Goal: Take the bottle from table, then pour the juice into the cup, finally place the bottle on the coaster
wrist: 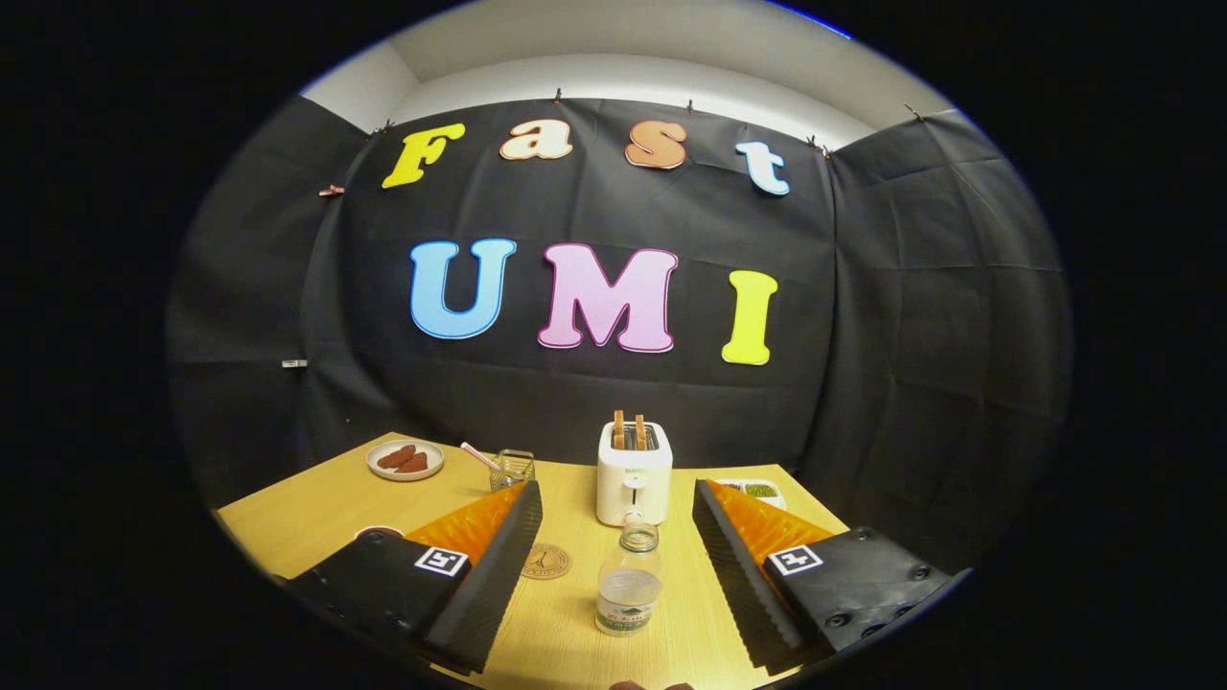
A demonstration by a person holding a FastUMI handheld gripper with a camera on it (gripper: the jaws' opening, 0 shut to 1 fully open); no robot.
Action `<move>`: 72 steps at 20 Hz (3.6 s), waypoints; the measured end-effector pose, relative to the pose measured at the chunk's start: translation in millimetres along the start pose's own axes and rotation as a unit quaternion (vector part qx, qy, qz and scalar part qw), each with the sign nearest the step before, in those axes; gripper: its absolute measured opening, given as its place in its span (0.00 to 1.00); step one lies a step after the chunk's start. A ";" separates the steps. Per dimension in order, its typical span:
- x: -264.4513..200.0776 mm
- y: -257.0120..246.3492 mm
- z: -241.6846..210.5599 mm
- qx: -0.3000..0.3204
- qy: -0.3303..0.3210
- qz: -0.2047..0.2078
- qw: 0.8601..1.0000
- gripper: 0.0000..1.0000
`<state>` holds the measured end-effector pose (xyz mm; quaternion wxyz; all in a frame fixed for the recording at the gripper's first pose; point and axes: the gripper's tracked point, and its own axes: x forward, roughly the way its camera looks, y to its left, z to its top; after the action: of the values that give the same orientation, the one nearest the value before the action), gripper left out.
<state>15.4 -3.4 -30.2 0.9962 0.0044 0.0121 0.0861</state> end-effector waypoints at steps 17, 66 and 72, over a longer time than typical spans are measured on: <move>37.8 -9.2 -27.5 0.003 0.005 0.002 1.000 0.97; 73.6 5.8 -141.4 -0.085 0.073 0.107 0.988 0.71; 80.5 14.5 -112.8 -0.168 0.066 0.111 0.977 0.71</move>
<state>89.5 25.5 -144.7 0.9639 -0.1676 0.0631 0.1970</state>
